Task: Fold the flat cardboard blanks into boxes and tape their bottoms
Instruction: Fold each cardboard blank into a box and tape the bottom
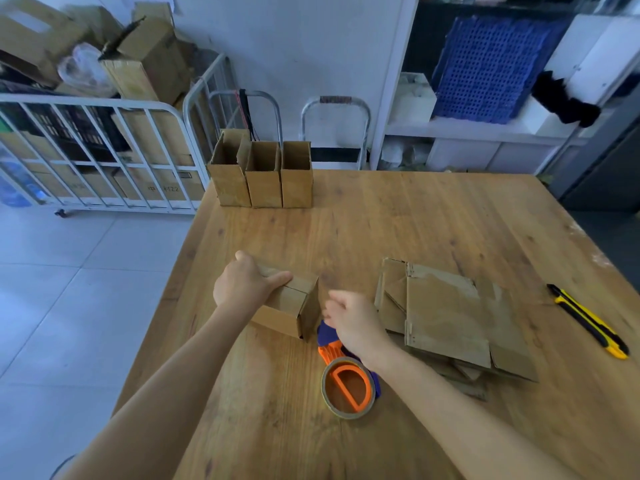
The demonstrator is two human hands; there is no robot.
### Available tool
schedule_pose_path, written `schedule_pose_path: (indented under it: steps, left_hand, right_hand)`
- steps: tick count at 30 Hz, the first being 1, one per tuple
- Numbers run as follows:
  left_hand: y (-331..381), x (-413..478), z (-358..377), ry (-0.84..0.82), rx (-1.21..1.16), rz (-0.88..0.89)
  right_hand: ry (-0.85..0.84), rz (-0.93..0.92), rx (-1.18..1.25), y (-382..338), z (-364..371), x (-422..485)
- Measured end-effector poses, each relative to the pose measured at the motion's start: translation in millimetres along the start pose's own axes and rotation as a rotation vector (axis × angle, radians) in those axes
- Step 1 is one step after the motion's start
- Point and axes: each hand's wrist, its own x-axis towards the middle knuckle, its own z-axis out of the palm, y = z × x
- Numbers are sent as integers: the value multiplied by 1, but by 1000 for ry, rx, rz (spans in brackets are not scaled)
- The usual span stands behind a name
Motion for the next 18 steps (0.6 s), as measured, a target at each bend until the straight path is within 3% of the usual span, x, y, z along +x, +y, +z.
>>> schedule_pose_path:
  steps: [2, 7, 11, 14, 18]
  left_hand:
    - [0, 1, -4, -19, 13, 0]
    - [-19, 14, -16, -233, -73, 4]
    - [-41, 15, -13, -386, -244, -22]
    - [-51, 11, -18, -352, -389, -24]
    - [-53, 13, -35, -194, -615, -34]
  right_hand:
    - [0, 133, 198, -13, 12, 18]
    - [37, 327, 262, -18, 29, 55]
    - [-89, 576, 524, -28, 25, 59]
    - [-99, 642, 547, -32, 23, 61]
    - [-27, 526, 606, -47, 19, 68]
